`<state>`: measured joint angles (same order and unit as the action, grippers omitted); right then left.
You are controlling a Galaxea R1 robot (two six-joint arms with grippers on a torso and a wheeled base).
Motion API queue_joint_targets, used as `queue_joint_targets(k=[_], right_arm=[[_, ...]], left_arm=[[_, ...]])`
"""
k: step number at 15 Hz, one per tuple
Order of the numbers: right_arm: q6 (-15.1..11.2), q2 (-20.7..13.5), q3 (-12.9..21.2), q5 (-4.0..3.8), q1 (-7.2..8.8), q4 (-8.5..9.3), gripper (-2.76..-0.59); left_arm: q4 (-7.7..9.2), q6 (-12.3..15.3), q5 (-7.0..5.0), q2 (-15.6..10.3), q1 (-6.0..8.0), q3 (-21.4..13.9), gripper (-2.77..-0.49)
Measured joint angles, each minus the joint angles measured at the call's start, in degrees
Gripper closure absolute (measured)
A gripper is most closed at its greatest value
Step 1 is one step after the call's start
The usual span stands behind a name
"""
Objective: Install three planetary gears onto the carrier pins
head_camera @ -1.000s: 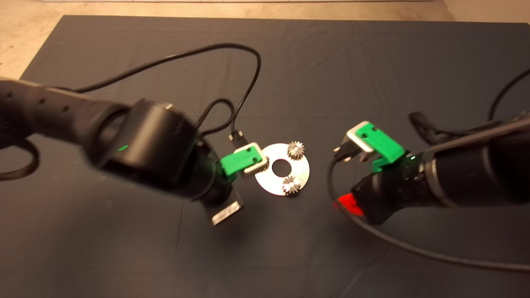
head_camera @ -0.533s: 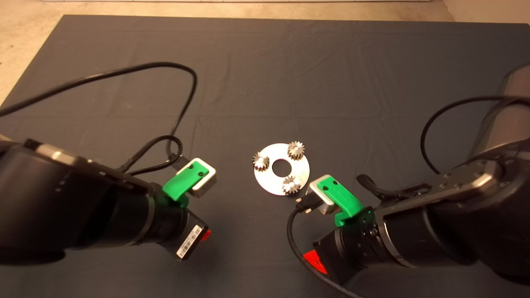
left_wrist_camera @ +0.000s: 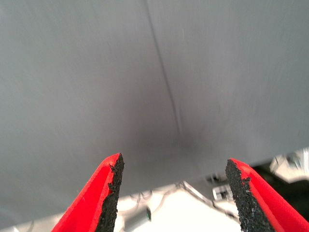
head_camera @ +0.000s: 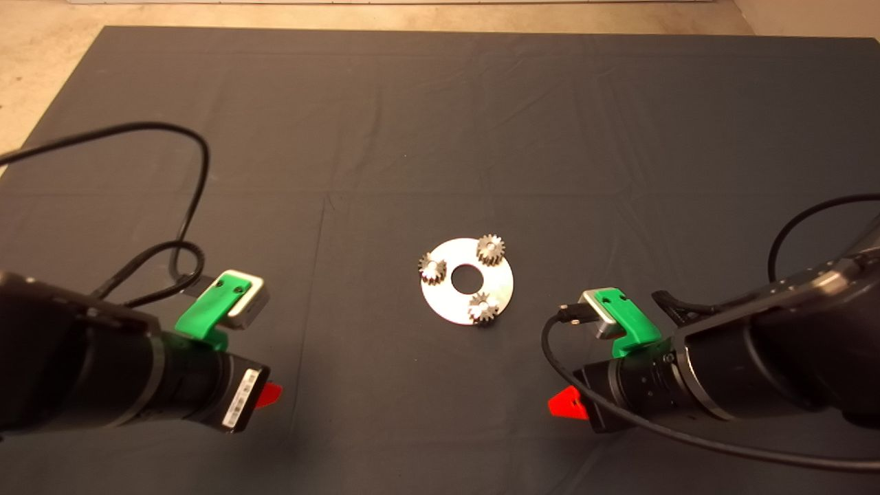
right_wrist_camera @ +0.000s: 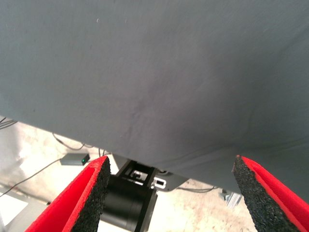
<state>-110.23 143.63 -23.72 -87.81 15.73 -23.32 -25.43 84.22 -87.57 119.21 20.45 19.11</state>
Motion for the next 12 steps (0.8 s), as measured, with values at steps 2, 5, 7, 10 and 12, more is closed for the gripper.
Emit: queue_joint_targets(k=[2,5,7,10,12], right_arm=[[-0.46,-0.7,0.0,0.13,-1.89,-0.26,-1.89],[-0.63,-3.36,0.05,0.13,-5.63,-2.79,-1.89],[-0.61,-7.32,0.05,0.3,-8.32,-5.23,-1.89],[1.04,-12.32,0.05,-0.59,-12.94,-8.22,-1.89],[2.49,-12.57,0.05,-0.01,-16.04,-10.18,-1.89]], left_arm=[[0.18,0.0,0.16,-0.05,-1.8,-0.13,-1.46],[0.18,0.0,0.16,-1.16,-3.86,-0.15,-1.46],[0.18,0.0,0.09,-2.26,-4.73,-0.13,-1.46],[-0.26,0.0,0.14,-2.93,-6.64,-0.15,-1.46],[-0.78,0.0,0.12,-3.12,-9.73,-0.15,-1.46]])
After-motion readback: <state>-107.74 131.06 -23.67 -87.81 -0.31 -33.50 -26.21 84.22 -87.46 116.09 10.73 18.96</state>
